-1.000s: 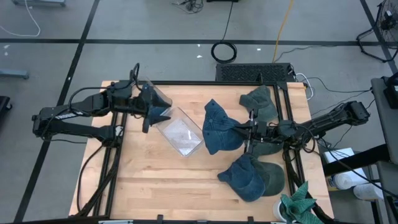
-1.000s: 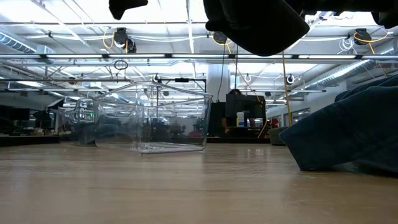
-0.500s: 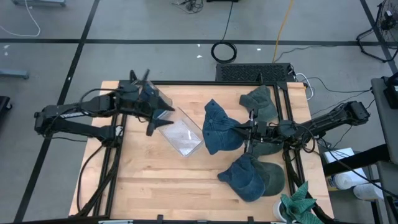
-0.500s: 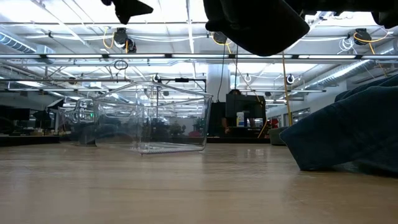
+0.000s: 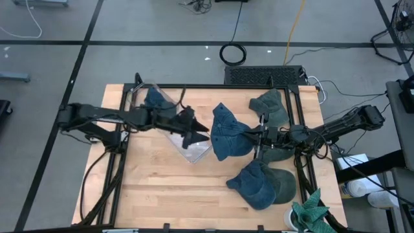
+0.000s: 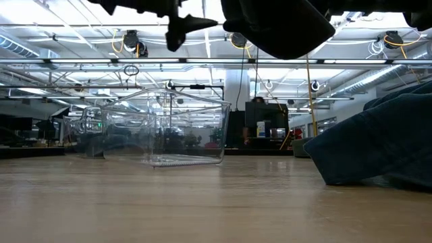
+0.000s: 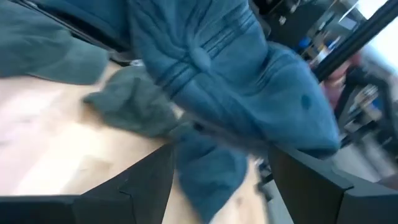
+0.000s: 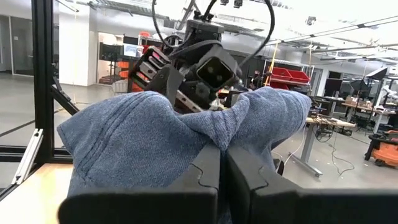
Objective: Pick & Place hat
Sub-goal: Put the top blue cap into the top transparent bin
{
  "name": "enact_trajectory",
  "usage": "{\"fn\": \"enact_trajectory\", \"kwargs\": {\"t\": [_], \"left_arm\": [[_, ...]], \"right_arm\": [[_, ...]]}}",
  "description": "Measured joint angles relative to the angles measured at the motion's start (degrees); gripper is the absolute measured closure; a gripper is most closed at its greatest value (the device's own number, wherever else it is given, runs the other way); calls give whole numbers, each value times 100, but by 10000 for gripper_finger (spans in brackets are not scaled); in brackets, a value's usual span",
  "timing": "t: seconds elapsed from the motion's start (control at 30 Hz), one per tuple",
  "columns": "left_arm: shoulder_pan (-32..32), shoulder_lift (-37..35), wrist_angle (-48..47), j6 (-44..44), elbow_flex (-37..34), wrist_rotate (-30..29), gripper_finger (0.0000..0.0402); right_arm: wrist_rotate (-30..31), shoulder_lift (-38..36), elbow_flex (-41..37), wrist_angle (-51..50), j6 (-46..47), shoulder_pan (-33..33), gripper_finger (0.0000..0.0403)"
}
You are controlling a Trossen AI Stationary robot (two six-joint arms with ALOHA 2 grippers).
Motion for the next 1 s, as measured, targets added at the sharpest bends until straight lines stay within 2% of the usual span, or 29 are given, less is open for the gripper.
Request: {"fn": "enact_trajectory", "kwargs": {"t": [0.27,0.63,0.8,1.0], "left_arm": [[-103,345,1219,-1213,-4,-9,133],[-81,333,1844,-1379,-7,-633,133],[20,334,1834,-1011,-7,-914,133],[165,334,1780,-1751,-7,-786,133]], "right_arm": [[0,0,0,-2,-11,0,403],[0,0,0,-26,-11,0,403],[0,0,0,-26,-9,-2,403],[0,0,0,-28,-9,-2,403]]}}
